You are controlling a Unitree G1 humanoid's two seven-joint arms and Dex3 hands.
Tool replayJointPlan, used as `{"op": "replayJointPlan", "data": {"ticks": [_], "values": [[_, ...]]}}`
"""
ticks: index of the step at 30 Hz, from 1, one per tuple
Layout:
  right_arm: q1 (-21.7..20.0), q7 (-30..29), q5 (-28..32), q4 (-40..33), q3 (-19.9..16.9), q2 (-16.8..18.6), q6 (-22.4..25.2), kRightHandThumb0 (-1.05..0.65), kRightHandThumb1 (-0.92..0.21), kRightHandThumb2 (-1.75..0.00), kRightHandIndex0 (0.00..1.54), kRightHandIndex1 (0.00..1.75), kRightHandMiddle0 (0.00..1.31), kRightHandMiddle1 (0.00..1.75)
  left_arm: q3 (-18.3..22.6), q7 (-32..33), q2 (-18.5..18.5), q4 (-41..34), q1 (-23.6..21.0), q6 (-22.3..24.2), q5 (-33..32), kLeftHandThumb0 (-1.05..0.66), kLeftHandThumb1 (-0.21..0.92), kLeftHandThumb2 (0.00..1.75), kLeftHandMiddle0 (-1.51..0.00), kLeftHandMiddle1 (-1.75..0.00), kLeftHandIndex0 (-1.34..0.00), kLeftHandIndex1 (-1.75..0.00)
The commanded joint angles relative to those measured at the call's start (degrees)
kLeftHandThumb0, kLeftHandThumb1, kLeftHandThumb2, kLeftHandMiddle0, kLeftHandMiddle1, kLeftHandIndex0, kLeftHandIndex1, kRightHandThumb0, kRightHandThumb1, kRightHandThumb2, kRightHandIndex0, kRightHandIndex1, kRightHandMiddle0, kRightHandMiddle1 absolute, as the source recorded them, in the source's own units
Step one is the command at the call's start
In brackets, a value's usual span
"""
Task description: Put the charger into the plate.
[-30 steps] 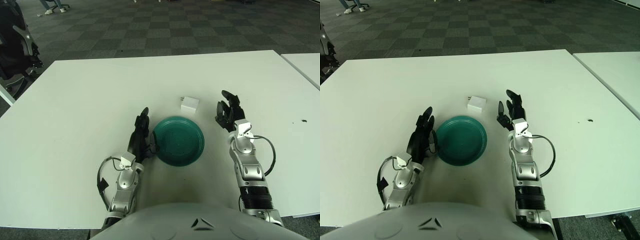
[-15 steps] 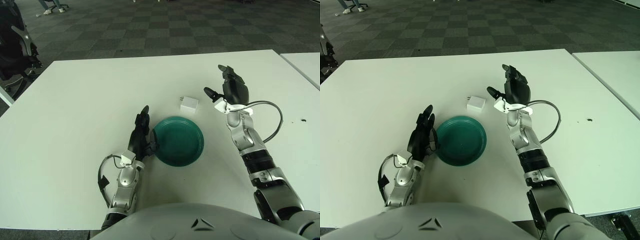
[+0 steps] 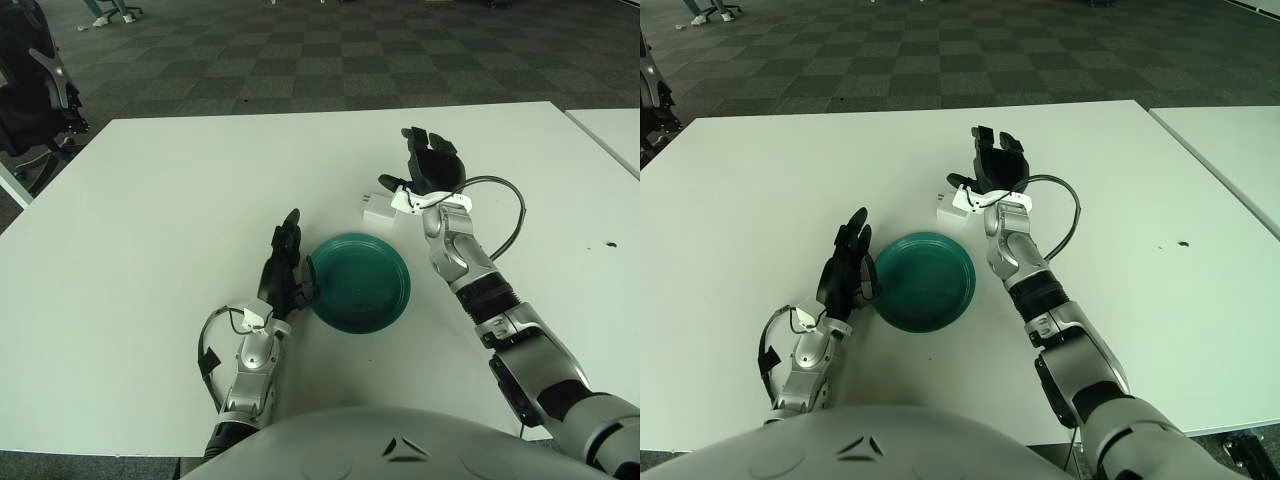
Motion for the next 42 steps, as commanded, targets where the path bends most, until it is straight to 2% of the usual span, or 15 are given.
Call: {"op": "replayJointPlan", "data": {"ticks": [1, 6, 11, 18, 26, 42], "values": [[-2.82, 0.0, -0.72, 3.52, 1.52, 0.37, -0.15, -0.93, -0.92, -0.54, 0.21, 0.01, 0.0, 0.63, 0.11, 0.45, -0.91, 1.89, 1.79, 1.61, -0.19, -0.88, 0.92, 1.04, -0.14, 0.0, 0.0, -0.46], [-5.44, 0.83, -0.51, 7.98, 3.62, 1.13, -0.25, -0.95, -0.92, -0.54, 0.21, 0.0, 0.0, 0.63, -0.09, 0.97, -1.04, 1.56, 2.06, 2.13, 0.32, -0.88, 0.92, 1.04, -0.14, 0.0, 0.0, -0.46], [-6.2, 1.44, -0.43, 9.86, 5.19, 1.63, -0.1, -0.95, -0.92, -0.57, 0.21, 0.0, 0.0, 0.6, -0.36, 1.45, -1.26, 1.03, 2.36, 2.6, 0.5, -0.88, 0.92, 1.04, -0.14, 0.0, 0.0, -0.49], [-5.38, 2.17, -0.59, 9.02, 6.74, 2.2, 1.14, -0.96, -0.92, -0.62, 0.2, 0.0, 0.0, 0.56, -0.51, 2.34, -1.4, 0.81, 2.28, 3.44, 0.7, -0.87, 0.92, 1.04, -0.15, 0.0, 0.0, -0.53], [-4.16, 2.65, -0.78, 8.97, 8.73, 2.44, 2.04, -0.95, -0.92, -0.66, 0.21, 0.01, 0.0, 0.52, -0.89, 3.52, -1.1, 1.6, 2.1, 2.19, 2.29, -0.87, 0.92, 1.03, -0.15, -0.01, 0.0, -0.57], [-2.4, 0.39, -0.19, 12.43, 10.96, 3.02, 0.46, -0.94, -0.92, -0.71, 0.24, 0.01, 0.0, 0.52, 0.29, 4.24, -1.77, 4.23, 0.66, 2.55, 0.73, -0.86, 0.92, 1.04, -0.19, -0.01, 0.0, -0.68]]}}
